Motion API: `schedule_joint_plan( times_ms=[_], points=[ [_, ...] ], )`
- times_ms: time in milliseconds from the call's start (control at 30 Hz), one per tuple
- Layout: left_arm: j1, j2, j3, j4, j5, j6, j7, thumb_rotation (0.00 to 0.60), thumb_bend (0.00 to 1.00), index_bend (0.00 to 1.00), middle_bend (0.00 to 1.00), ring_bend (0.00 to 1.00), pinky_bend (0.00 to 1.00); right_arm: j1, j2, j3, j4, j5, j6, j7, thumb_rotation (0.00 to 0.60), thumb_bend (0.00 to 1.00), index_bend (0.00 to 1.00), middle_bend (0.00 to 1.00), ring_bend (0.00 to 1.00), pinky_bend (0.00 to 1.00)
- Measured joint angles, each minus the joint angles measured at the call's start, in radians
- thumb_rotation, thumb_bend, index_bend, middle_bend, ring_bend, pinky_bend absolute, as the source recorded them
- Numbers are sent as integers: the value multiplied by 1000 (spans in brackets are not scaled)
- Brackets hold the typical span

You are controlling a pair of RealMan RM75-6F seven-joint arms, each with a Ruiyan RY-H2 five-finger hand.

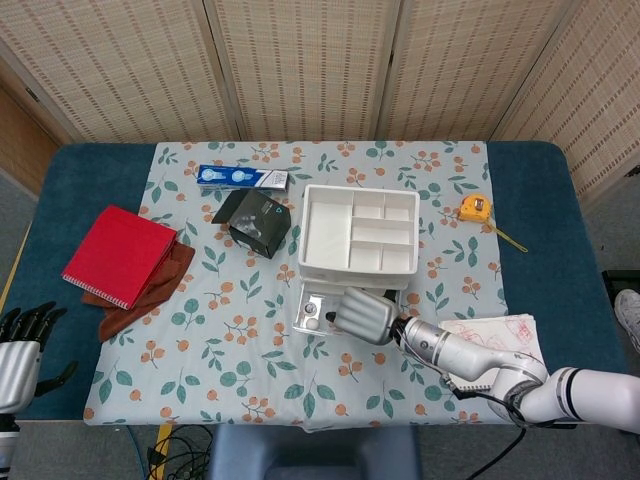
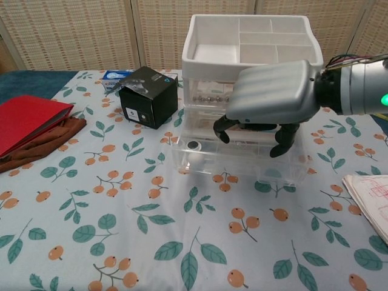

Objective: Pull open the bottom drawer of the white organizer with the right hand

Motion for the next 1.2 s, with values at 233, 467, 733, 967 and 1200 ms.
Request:
schedule_joint_plan(
  times_ms=[233, 467, 733, 967, 1200],
  points=[
    [1, -1, 0, 2, -4, -3, -3, 600, 214, 183, 149, 141, 90, -7, -19, -14, 25, -12, 16, 15, 600, 89, 367, 815, 995, 1000],
    [-1, -4, -1, 5, -5, -8, -5, 600, 214, 183, 149, 141, 90, -14, -32, -25, 40, -12, 22, 19, 600, 89, 373, 816, 995, 1000],
    [-2, -4, -2, 5, -5, -9, -5, 600, 215, 183, 149, 141, 90, -18, -50, -34, 61, -14, 25, 19, 600, 88, 373, 816, 995, 1000],
    [-2, -2, -3, 4, -11, -16, -14, 600, 214, 182, 149, 141, 90, -18, -69, -39, 86, -20, 30, 29, 600, 96, 378, 816, 995, 1000],
    [-2, 1, -3, 0, -10, -16, -16, 600, 214, 183, 149, 141, 90, -17, -89, -41, 109, -34, 45, 48, 600, 154, 393, 818, 997, 1000]
  ],
)
